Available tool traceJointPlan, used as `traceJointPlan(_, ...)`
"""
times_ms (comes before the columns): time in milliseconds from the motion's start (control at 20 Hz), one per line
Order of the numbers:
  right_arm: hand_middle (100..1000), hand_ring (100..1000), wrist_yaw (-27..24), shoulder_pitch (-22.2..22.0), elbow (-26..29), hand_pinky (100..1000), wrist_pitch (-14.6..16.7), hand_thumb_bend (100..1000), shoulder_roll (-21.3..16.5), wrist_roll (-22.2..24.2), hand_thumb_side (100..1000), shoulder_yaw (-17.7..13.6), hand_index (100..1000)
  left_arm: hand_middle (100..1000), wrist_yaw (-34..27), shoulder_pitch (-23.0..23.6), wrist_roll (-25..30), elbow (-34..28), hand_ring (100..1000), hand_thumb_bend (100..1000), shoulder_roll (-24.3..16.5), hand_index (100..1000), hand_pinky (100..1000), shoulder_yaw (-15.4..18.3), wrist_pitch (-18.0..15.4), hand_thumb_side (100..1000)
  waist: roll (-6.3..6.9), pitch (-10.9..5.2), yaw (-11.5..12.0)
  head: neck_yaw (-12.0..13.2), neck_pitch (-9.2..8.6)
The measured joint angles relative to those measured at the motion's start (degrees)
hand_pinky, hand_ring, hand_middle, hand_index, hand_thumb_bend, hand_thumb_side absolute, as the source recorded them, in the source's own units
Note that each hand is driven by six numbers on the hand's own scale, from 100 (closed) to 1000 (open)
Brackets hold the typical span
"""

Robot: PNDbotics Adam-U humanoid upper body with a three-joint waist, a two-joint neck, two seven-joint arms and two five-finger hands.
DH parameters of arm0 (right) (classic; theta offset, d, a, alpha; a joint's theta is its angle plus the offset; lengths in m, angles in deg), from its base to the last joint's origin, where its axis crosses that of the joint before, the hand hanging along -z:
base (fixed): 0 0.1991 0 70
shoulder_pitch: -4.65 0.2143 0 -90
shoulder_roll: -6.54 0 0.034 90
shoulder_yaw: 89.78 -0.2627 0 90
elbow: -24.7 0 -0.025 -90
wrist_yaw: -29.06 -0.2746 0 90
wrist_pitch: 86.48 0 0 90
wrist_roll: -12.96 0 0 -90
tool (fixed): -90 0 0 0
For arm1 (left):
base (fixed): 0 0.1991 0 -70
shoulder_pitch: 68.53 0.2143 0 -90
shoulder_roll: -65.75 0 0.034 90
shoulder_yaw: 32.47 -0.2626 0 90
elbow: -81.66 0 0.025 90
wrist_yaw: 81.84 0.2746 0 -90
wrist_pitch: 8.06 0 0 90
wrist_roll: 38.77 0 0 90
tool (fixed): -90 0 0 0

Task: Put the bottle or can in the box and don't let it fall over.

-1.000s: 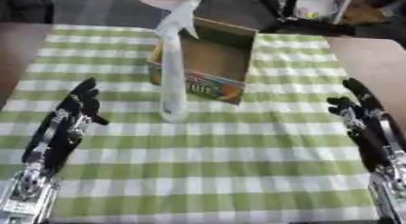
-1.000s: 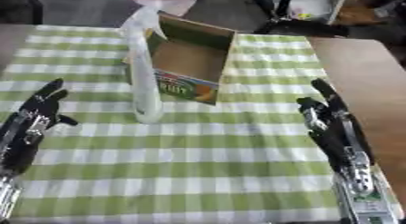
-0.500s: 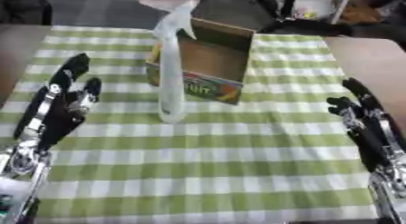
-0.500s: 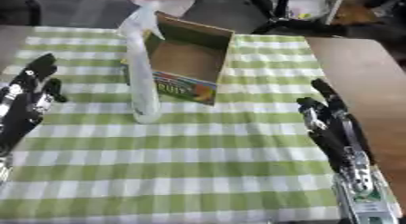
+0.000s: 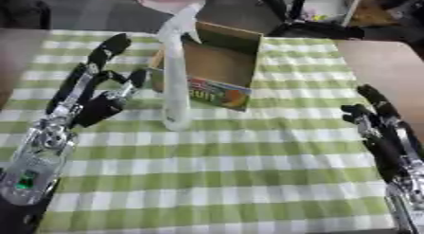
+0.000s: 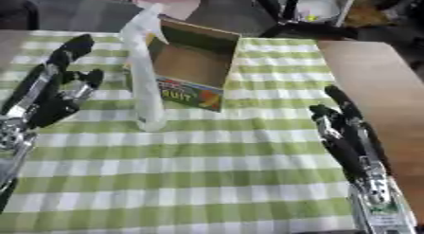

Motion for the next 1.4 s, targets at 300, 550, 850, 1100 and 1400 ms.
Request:
traceJointPlan(300, 983, 804, 0.00, -0.05, 0.00, 809, 0.00, 100, 0.00, 0.06, 528, 0.25, 977, 1000, 4.94, -4.11, -1.86, 4.66, 1000, 316, 1.62, 958, 662, -1.33, 1.31, 657, 0.04, 0.00, -0.48, 0.01, -0.07)
traceJointPlan(550, 983, 804, -0.01, -0.41, -0.01, 809, 0.01, 100, 0.02, 0.08, 528, 0.33, 977, 1000, 7.89, -6.48, -3.40, 8.62, 1000, 313, 3.62, 957, 659, -1.35, 2.29, 661, 0.03, 0.00, -0.53, 0.00, -0.19)
traceJointPlan(850, 983, 804, -0.04, -0.43, -0.02, 809, 0.06, 100, 0.05, 0.17, 528, 0.34, 977, 1000, 9.06, -8.94, -3.75, 12.01, 1000, 309, 5.16, 957, 661, -1.36, 2.22, 664, -0.11, 0.00, -0.67, 0.00, -0.23)
traceJointPlan(1100, 983, 804, -0.12, -0.44, -0.02, 809, -0.01, 100, 0.17, 0.26, 528, 0.36, 977, 1000, 9.97, -10.17, -3.84, 14.08, 1000, 293, 6.05, 955, 657, -1.35, 2.35, 666, -0.30, 0.00, -0.78, 0.01, -0.23)
traceJointPlan(1400, 983, 804, -0.13, -0.47, -0.04, 809, -0.04, 100, 0.49, 0.34, 529, 0.54, 976, 1000, 10.37, -11.75, -3.51, 17.15, 1000, 289, 7.10, 949, 658, -1.36, 2.37, 685, -0.39, -0.01, -1.00, 0.23, -0.23)
